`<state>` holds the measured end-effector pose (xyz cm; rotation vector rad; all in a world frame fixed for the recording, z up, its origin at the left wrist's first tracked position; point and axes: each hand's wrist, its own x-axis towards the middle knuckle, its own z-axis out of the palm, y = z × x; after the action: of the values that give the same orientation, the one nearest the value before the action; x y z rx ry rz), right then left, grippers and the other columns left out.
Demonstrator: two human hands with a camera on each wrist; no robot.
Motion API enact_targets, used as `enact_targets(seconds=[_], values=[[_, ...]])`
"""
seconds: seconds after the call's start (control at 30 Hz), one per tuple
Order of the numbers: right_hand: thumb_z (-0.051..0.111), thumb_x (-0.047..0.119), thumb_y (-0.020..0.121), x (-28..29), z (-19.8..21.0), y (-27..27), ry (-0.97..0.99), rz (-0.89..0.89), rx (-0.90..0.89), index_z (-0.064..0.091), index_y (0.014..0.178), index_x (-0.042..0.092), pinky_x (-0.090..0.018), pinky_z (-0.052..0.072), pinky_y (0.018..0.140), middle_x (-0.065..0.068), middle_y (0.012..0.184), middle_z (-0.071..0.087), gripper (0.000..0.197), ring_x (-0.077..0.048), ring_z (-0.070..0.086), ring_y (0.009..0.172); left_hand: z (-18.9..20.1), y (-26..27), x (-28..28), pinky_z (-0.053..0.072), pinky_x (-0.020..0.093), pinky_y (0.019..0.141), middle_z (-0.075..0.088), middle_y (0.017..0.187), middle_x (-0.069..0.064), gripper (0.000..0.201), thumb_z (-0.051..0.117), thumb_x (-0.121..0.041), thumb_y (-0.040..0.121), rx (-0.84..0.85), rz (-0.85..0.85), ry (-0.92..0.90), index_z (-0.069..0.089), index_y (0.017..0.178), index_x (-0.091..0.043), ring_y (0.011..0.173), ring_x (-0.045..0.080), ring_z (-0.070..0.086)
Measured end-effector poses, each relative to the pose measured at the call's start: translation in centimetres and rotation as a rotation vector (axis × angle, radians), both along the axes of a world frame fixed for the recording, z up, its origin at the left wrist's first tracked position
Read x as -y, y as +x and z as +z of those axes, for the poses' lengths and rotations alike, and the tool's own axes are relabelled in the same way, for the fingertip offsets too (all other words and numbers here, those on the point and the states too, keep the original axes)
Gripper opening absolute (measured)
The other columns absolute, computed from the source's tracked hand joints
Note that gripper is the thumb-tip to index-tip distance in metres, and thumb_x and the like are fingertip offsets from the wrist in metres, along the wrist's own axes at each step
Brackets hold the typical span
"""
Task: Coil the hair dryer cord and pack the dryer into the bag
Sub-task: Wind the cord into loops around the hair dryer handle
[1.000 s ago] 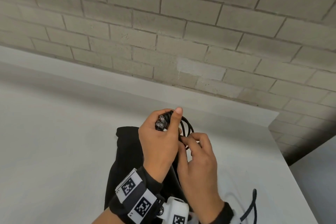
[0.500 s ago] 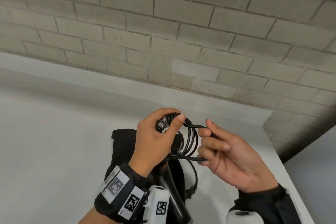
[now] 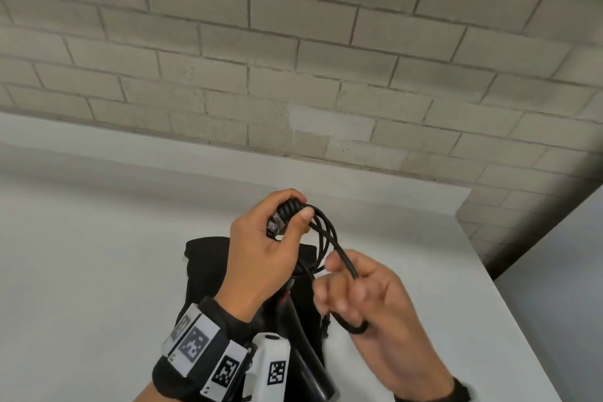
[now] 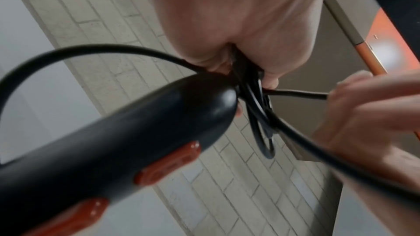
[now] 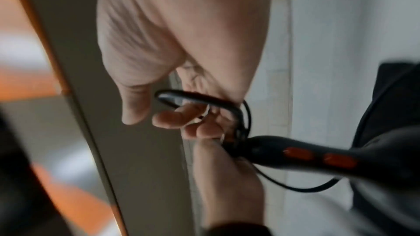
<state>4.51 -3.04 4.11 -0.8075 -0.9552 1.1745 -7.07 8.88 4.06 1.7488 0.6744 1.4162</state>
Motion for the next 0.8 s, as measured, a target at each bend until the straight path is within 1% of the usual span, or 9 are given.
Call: enact_targets(seconds=[0.1,0.2,0.33,0.4,0.5,0.57,0.63,0.7,0.8], values=[[0.085,0.030,0.067,0.9,-2.1,-1.0,0.108,-0.279,0.540,0.070,0.097,0.022,-0.033,0.043,0.101,0.002,0.102,0.071,0.035,-0.017,0.060,0.116,0.0,0.0,0.1,0.053,0.015,0.069,0.070,0.083,-0.007,0.011,0.065,-0.026,0.090,0.008,-0.002,0.005,0.068,0.098,-0.018,0.072,0.007,0.072],[0.078,0.022,0.076,1.0,-3.6,-1.2,0.131,-0.433,0.817,0.068,0.110,0.032,-0.018,0.035,0.108,0.014,0.131,0.061,0.036,-0.009,0.046,0.133,0.0,0.0,0.0,0.059,0.027,0.071,0.071,0.080,-0.002,0.011,0.065,-0.024,0.092,0.022,-0.020,-0.033,0.068,0.099,-0.016,0.072,0.012,0.073],[0.061,0.034,0.090,0.9,-4.2,-0.1,0.221,-0.526,0.823,0.070,0.112,0.029,-0.024,0.048,0.099,0.014,0.121,0.068,0.024,-0.010,0.063,0.116,-0.1,-0.1,-0.1,0.061,0.043,0.074,0.070,0.079,0.002,0.014,0.064,-0.028,0.092,0.020,-0.039,-0.054,0.068,0.100,-0.017,0.073,0.018,0.074],[0.063,0.037,0.089,1.1,-3.6,-0.2,0.181,-0.575,0.727,0.072,0.105,0.032,-0.020,0.052,0.090,0.011,0.107,0.074,0.020,-0.011,0.069,0.104,0.0,0.0,-0.1,0.061,0.041,0.074,0.070,0.079,-0.001,0.015,0.064,-0.029,0.091,0.022,-0.029,-0.057,0.068,0.099,-0.017,0.073,0.015,0.074],[0.071,0.027,0.083,1.6,-1.8,0.6,0.085,-0.714,0.364,0.074,0.087,0.027,-0.017,0.056,0.074,-0.003,0.071,0.076,0.005,-0.019,0.075,0.076,0.1,-0.2,-0.3,0.061,0.029,0.073,0.071,0.079,-0.002,0.017,0.064,-0.029,0.089,0.048,0.022,-0.078,0.068,0.099,-0.016,0.071,0.010,0.073],[0.072,0.040,0.077,2.4,-0.4,1.7,0.078,-0.719,0.117,0.073,0.085,0.018,-0.030,0.060,0.064,-0.002,0.050,0.061,0.023,-0.024,0.067,0.050,0.1,-0.5,-0.7,0.061,0.025,0.073,0.071,0.081,-0.001,0.018,0.063,-0.029,0.089,0.082,0.054,-0.106,0.068,0.100,-0.016,0.071,0.011,0.074],[0.069,0.043,0.074,3.6,0.7,3.3,0.014,-0.661,-0.017,0.072,0.082,0.009,-0.029,0.047,0.041,0.001,0.044,0.036,0.035,-0.015,0.039,0.030,0.0,-0.7,-1.1,0.062,0.027,0.073,0.070,0.082,-0.002,0.016,0.064,-0.027,0.090,0.090,0.064,-0.117,0.068,0.101,-0.016,0.071,0.014,0.074],[0.075,0.051,0.068,4.6,1.4,5.2,-0.110,-0.598,0.043,0.070,0.083,0.003,-0.020,0.027,0.040,0.002,0.045,0.026,0.051,-0.008,0.022,0.030,0.0,-0.8,-1.1,0.063,0.032,0.071,0.070,0.084,-0.002,0.015,0.065,-0.027,0.090,0.076,0.045,-0.126,0.068,0.102,-0.018,0.069,0.016,0.074],[0.083,0.065,0.050,5.4,2.1,7.1,-0.219,-0.627,0.223,0.069,0.087,0.004,-0.022,0.025,0.042,-0.001,0.048,0.030,0.073,-0.011,0.023,0.035,0.2,-0.6,-0.2,0.062,0.039,0.060,0.068,0.083,0.000,0.015,0.064,-0.031,0.089,0.050,-0.013,-0.179,0.066,0.102,-0.024,0.054,0.020,0.072]])
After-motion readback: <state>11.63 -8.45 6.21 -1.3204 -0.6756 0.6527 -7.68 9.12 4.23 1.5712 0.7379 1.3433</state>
